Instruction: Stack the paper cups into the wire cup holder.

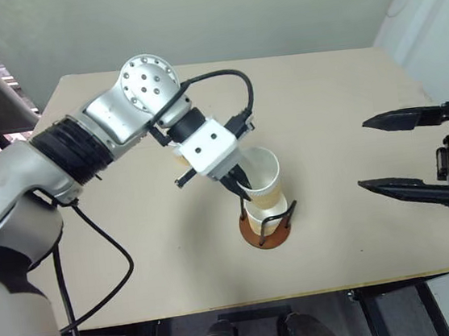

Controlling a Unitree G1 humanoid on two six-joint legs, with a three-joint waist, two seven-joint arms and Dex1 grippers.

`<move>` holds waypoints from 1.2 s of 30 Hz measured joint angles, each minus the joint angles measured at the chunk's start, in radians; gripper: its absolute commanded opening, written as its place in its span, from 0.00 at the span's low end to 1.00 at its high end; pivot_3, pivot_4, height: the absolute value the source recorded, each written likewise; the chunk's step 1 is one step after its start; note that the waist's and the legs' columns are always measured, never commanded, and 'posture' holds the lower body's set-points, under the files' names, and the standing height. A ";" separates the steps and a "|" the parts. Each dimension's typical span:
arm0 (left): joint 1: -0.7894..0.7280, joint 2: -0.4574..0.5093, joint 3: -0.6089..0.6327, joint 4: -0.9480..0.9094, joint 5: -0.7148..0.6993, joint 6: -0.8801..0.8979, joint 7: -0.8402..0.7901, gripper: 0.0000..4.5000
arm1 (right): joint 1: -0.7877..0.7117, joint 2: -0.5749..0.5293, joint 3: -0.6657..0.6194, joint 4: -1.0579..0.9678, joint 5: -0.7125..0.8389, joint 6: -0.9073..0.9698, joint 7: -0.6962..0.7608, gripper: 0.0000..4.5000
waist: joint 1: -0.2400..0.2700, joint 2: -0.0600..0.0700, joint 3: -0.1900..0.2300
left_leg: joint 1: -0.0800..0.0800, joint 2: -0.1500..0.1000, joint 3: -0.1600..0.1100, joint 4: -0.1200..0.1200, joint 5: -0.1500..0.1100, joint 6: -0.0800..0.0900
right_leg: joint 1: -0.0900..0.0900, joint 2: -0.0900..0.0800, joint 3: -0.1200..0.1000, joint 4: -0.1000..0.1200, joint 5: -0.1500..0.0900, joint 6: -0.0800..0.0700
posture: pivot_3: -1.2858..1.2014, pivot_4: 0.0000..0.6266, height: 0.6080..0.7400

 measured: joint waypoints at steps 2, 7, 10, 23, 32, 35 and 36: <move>0.000 -0.020 0.000 0.009 0.006 -0.007 0.000 0.01 | 0.003 0.000 -0.002 -0.001 0.000 0.000 -0.004 1.00 | 0.001 0.000 0.000 | 0.000 0.000 0.000 0.000 0.000 0.001 | 0.000 0.000 0.000 0.000 0.000 0.000 | 0.52 0.24 1.00; 0.005 -0.037 0.001 -0.007 0.004 0.019 -0.001 0.20 | 0.018 0.000 -0.008 -0.013 0.001 0.000 -0.016 1.00 | 0.000 0.000 0.000 | 0.000 -0.001 0.001 0.001 -0.001 0.002 | 0.000 0.000 0.000 0.001 0.000 0.001 | 0.52 0.24 1.00; 0.005 -0.038 0.001 -0.021 0.004 0.029 -0.001 0.44 | 0.024 0.000 -0.021 -0.017 0.001 0.000 -0.020 1.00 | 0.001 0.000 0.000 | 0.000 -0.001 0.001 0.002 -0.001 0.002 | 0.000 0.000 0.000 0.001 -0.001 0.001 | 0.52 0.24 1.00; 0.039 -0.108 0.149 0.073 0.026 0.076 -0.003 0.99 | 0.030 -0.003 -0.028 -0.011 -0.002 -0.009 -0.026 1.00 | 0.001 0.000 0.000 | -0.001 -0.001 0.001 0.007 -0.001 0.002 | 0.000 0.000 0.001 0.003 -0.001 0.002 | 0.52 0.24 1.00; 0.106 -0.135 0.452 0.790 0.458 0.111 0.198 0.99 | 0.011 -0.007 0.031 0.024 -0.021 -0.051 -0.016 1.00 | -0.015 0.005 -0.003 | 0.001 -0.001 0.001 0.007 -0.004 0.007 | 0.000 0.000 0.001 0.005 0.000 0.002 | 0.52 0.24 1.00; 0.168 -0.167 0.493 0.896 0.601 0.137 0.273 0.99 | 0.005 -0.007 0.052 0.028 -0.024 -0.059 -0.013 1.00 | -0.005 0.005 -0.002 | -0.003 -0.002 0.001 0.009 0.001 -0.002 | -0.002 0.000 0.001 0.003 -0.001 0.004 | 0.52 0.24 1.00; 0.176 -0.178 0.515 0.914 0.630 0.149 0.284 0.99 | 0.003 -0.007 0.053 0.029 -0.024 -0.061 -0.011 1.00 | 0.001 0.004 -0.002 | -0.006 -0.002 0.000 0.011 0.001 -0.002 | -0.003 0.000 0.001 0.003 -0.001 0.005 | 0.52 0.24 1.00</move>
